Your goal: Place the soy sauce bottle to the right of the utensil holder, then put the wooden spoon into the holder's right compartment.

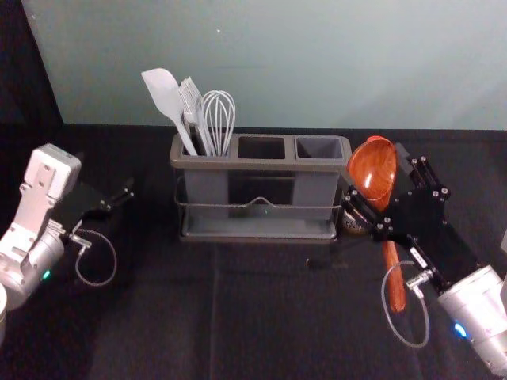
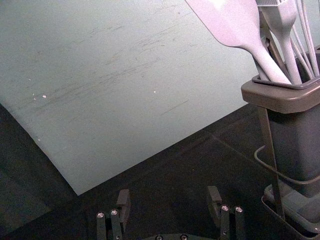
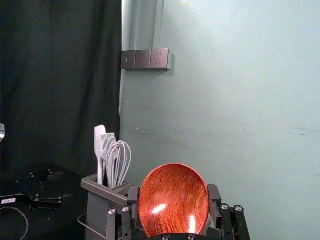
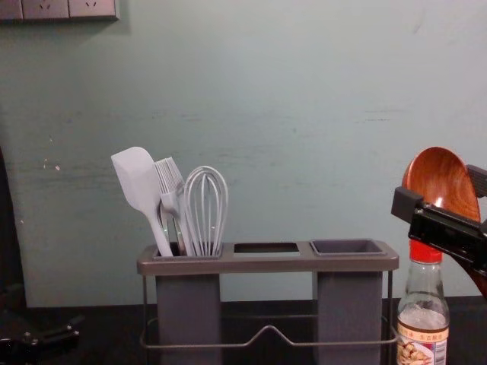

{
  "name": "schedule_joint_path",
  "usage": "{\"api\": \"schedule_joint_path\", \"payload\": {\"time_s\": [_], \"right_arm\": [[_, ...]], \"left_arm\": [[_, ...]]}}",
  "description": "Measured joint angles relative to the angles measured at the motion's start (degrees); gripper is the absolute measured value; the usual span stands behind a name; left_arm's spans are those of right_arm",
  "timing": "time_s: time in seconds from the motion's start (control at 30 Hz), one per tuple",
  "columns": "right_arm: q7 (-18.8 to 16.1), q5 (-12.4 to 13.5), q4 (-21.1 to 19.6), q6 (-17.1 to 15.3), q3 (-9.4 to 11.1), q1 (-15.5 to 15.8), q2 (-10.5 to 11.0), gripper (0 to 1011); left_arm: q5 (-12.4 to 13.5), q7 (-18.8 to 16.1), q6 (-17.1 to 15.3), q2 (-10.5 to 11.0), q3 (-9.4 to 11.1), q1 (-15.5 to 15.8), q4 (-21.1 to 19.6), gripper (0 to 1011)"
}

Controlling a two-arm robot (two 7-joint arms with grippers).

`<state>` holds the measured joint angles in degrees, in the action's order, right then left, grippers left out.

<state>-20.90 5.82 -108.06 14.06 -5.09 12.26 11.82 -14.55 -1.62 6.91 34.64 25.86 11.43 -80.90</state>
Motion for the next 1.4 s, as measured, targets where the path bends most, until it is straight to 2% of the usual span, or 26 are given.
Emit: {"api": "schedule_joint_path", "payload": {"time_s": [0.73,0.8,0.97,1.1,1.23,1.4], "right_arm": [[-0.31,0.15,-0.12,0.02,0.05,0.05,0.05,838],[-0.09,0.53,-0.19,0.86,0.00,-0.23,0.10,839],[0.21,1.59,-0.55,3.05,-0.15,-1.73,0.14,838],[0.23,2.74,-0.45,5.14,-0.73,-4.28,0.21,839],[0.12,3.36,0.68,7.31,-1.46,-6.75,0.26,839],[-0.79,5.68,3.95,9.71,-2.75,-10.63,-0.06,839]], "left_arm": [[0.00,0.00,0.00,0.00,0.00,0.00,0.00,1005],[0.00,0.00,0.00,0.00,0.00,0.00,0.00,1005],[0.00,0.00,0.00,0.00,0.00,0.00,0.00,1005],[0.00,0.00,0.00,0.00,0.00,0.00,0.00,1005],[0.00,0.00,0.00,0.00,0.00,0.00,0.00,1005],[0.00,0.00,0.00,0.00,0.00,0.00,0.00,1005]]}}
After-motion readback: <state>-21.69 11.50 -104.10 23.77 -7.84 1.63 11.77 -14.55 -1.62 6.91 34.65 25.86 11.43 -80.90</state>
